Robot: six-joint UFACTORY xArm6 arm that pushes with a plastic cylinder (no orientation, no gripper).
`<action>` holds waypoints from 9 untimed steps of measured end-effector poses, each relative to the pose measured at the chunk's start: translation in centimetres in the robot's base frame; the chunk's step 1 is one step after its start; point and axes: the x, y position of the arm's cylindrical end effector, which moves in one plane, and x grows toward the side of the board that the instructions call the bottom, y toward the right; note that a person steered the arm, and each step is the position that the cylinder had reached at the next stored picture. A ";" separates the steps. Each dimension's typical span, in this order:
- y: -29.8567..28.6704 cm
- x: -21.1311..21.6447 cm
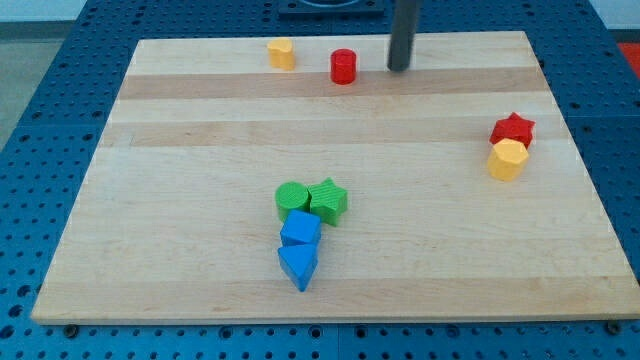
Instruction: Slide the red circle towards the red star
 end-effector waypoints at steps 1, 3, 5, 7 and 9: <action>-7.0 -4.1; -10.3 -1.6; -7.4 1.2; -1.6 4.3; -0.6 7.2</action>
